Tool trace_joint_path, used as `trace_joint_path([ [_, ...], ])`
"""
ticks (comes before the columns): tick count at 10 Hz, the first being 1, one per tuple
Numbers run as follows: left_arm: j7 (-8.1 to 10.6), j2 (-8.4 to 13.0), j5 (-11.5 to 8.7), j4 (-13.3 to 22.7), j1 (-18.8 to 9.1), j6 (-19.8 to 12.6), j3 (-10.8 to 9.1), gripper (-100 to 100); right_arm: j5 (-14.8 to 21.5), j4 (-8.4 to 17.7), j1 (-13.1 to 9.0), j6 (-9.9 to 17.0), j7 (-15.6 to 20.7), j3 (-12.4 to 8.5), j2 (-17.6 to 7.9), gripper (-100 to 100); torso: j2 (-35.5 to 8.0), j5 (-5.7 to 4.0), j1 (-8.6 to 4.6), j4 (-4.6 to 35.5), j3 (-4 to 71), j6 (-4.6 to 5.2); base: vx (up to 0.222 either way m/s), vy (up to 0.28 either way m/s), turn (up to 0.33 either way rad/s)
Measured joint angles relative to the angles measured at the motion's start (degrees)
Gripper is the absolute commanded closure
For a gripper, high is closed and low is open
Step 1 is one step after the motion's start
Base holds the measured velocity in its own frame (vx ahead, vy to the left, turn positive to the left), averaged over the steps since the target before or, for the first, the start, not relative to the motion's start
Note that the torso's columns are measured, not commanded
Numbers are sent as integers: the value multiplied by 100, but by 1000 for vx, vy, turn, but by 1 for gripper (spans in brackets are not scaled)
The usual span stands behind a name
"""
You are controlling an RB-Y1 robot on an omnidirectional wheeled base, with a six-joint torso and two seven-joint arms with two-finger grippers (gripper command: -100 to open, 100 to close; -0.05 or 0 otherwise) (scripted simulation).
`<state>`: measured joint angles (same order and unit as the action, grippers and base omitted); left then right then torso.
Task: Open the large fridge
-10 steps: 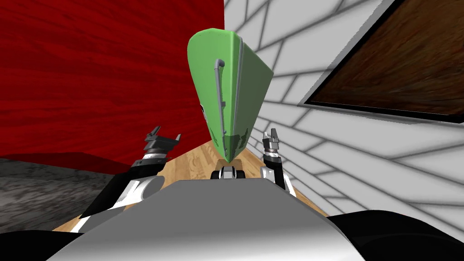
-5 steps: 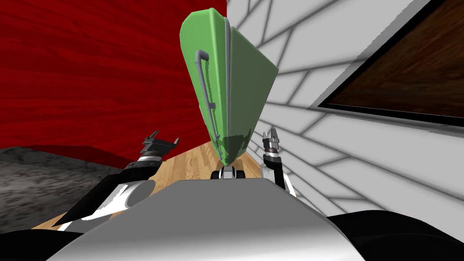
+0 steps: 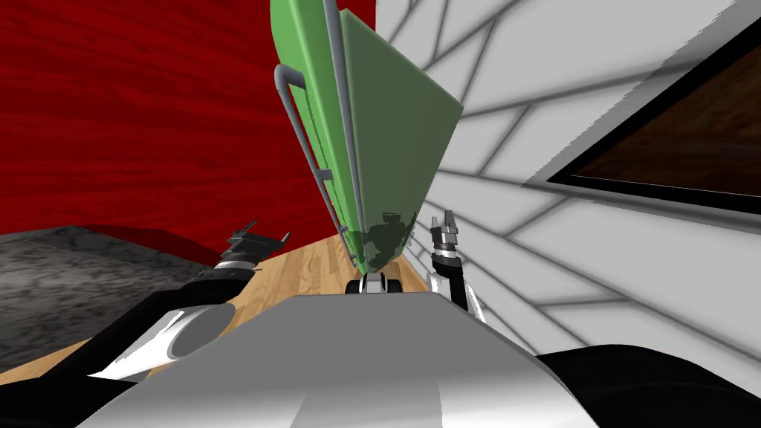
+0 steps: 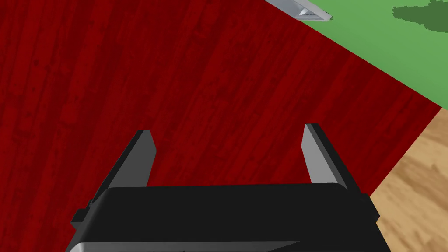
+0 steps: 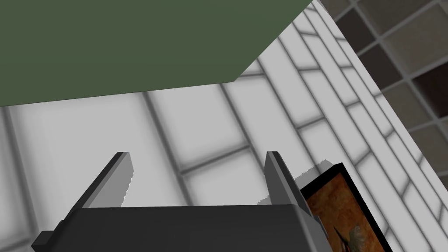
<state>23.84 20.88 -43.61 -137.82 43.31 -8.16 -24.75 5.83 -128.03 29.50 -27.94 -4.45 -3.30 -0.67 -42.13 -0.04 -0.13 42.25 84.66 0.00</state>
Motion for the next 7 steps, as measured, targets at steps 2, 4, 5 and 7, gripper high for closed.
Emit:
trace_joint_path([
  [2, 128, 95, -319, -49, 133, -299, -192, -100, 0, -1, -1, 0, 0, 1, 1, 0, -19, -3, -7, 4, -9, 2, 97, -273, 196],
  [4, 262, 270, -658, -94, 288, -527, -387, -100, 0, 0, 0, 0, 0, -1, -1, 0, -24, 12, 44, 6, -13, -3, 73, -182, 276],
  [5, 318, 339, -799, -142, 353, -633, -468, -100, 0, 0, -1, 0, 0, -1, -1, 0, -27, 13, 41, 7, -15, 1, 39, -180, 182],
  [7, 427, 483, -1057, -278, 462, -845, -626, -100, 0, 0, -2, 0, 0, 0, -1, 0, -22, 3, 11, 6, -12, 2, 34, -164, 145],
])
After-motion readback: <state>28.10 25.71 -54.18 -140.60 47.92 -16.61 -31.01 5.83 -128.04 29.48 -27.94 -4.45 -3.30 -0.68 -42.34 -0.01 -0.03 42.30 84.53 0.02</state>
